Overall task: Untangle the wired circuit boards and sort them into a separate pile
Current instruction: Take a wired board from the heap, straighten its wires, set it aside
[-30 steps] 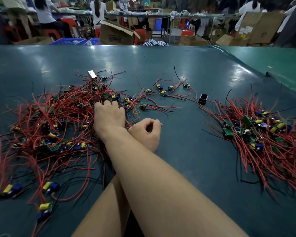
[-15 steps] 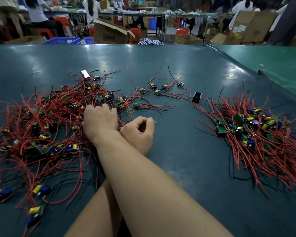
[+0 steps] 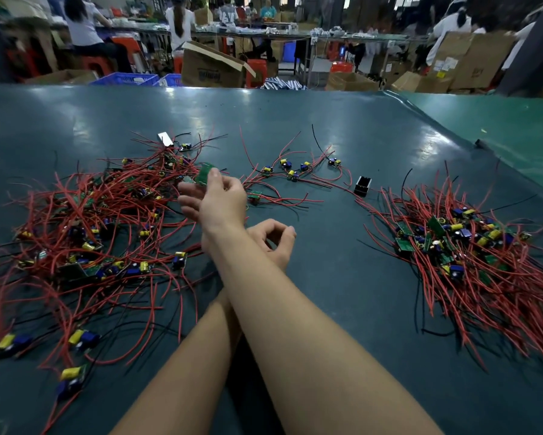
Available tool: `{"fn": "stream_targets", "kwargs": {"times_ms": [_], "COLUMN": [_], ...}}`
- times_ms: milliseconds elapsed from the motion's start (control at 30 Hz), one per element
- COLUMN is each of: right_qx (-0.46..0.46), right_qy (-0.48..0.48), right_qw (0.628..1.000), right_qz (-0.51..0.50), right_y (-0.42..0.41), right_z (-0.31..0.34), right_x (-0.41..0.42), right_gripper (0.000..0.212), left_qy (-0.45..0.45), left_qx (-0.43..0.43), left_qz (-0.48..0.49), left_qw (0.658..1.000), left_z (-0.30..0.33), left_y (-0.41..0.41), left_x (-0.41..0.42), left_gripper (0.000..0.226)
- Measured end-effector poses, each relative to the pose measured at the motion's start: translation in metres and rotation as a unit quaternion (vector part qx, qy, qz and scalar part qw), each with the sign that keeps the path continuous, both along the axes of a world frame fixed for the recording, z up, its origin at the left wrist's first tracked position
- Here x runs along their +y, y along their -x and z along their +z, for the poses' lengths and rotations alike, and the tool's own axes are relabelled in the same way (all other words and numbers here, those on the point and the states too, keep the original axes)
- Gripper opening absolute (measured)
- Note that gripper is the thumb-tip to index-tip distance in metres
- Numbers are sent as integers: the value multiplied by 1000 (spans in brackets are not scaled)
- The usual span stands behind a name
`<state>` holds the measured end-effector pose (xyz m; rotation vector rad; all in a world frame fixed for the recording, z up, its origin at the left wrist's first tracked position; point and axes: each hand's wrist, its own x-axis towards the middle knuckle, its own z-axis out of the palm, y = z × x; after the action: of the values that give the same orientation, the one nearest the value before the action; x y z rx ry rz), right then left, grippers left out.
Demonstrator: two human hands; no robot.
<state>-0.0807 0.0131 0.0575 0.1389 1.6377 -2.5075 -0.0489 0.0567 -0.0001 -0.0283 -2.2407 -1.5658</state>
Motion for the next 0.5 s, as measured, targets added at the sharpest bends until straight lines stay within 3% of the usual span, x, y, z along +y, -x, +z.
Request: {"fn": "stream_targets", "kwargs": {"times_ms": [100,167,200,233,267,367,500], "right_qx": [18,61,84,112,146,194,174], "right_qy": [122,155,140,108,59,-107,-120], "right_qw": [989,978,978,981,984,975,976], "right_qz": [84,127,130,114,89,9,-51], "right_y": [-5,-9,-9,-7,-7,-25,-42], "right_z": [14,23,28,30,29,12,-25], "right_x": [22,47,60,75,91,132,153], "right_gripper": [11,9,11,13,19,43,44], "left_qy": [-25,-52,-41,-45,-76,-176,-172], "left_qx": [-70,-54,-15,6,9,17,12], "left_qz": [-60,-46,-27,-2,7,-35,-154], "left_qw": [995,996,999,999,997,984,973], "left_z": [-1,-1,0,3,6,13,10], "left_y": [-6,-8,-6,-3,0,-1,-9], "left_x": [-9,-16,-17,-17,-16,-13,-12], "left_gripper": [22,47,52,41,24,22,35]}}
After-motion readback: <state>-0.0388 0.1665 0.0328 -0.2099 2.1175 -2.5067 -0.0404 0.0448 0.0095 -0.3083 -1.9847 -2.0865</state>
